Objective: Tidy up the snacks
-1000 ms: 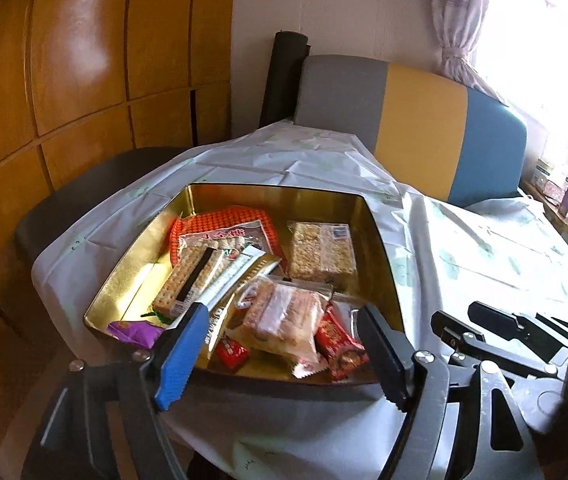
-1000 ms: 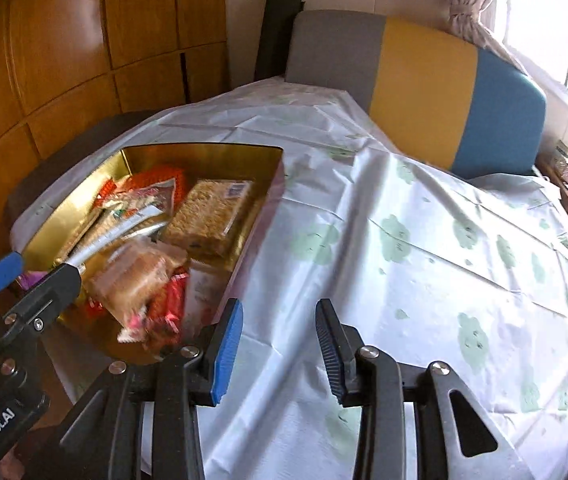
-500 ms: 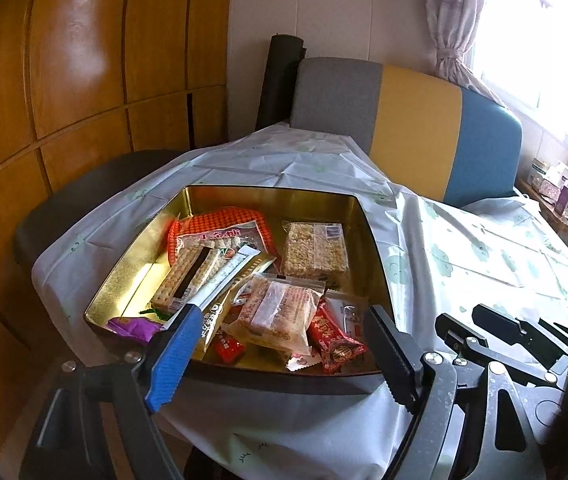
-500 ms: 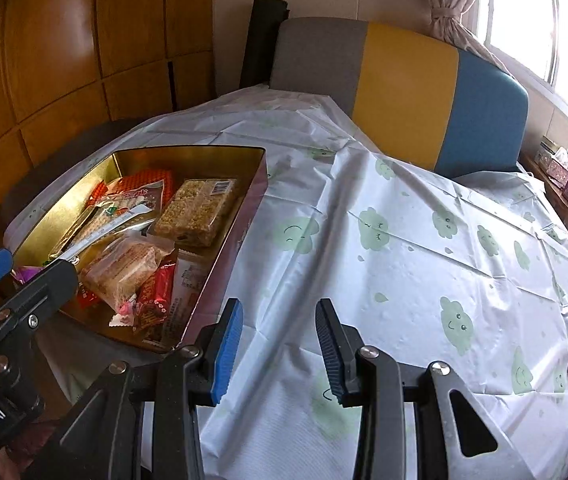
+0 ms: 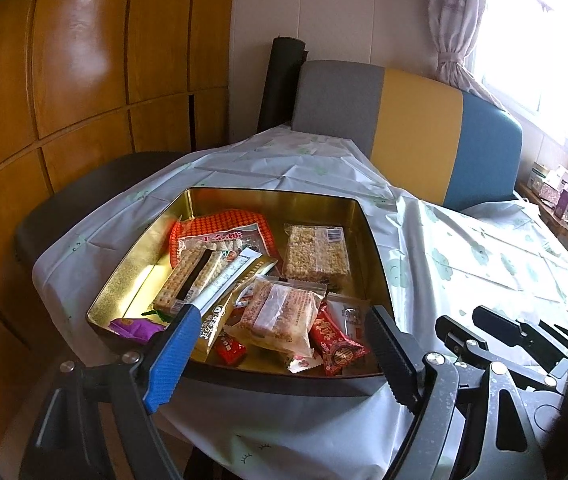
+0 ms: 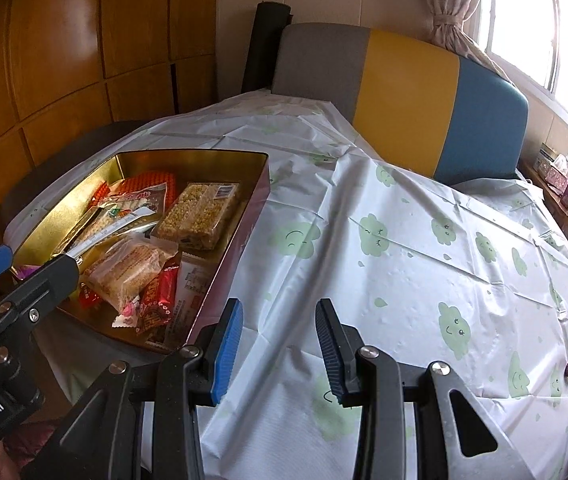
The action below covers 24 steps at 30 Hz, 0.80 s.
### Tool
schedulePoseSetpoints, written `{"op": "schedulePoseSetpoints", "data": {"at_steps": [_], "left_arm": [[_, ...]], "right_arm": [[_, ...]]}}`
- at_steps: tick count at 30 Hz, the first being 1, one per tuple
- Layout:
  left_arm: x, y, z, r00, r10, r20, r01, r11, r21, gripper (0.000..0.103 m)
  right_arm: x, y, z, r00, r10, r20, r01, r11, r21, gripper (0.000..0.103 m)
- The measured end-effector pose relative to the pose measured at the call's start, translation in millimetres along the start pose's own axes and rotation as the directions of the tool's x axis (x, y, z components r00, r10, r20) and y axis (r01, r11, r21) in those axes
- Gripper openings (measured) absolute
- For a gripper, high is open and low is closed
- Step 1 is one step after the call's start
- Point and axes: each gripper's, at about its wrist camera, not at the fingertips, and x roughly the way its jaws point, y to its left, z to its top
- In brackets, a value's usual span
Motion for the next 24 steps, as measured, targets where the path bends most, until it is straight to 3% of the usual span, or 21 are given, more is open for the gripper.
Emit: {"op": "schedulePoseSetpoints", "data": {"at_steps": [17,24], "left_arm": [[0.5,0.1,1.5,1.0,-0.016,-0.006,0.015,1.0,-0.014,0.088],[1.4,-2.3,2.0,1.0,-0.023,0.014,0.023,1.0,-0.004,0.085]], "right_arm": [[5.0,1.7,-1.4,1.0,0.0,-0.009,0.0,1.0,-0.01,0.038],[6.2,-4.8,-2.7,1.0,0.004,-0.013,-0.004,1.0,-0.012,0.038]]}}
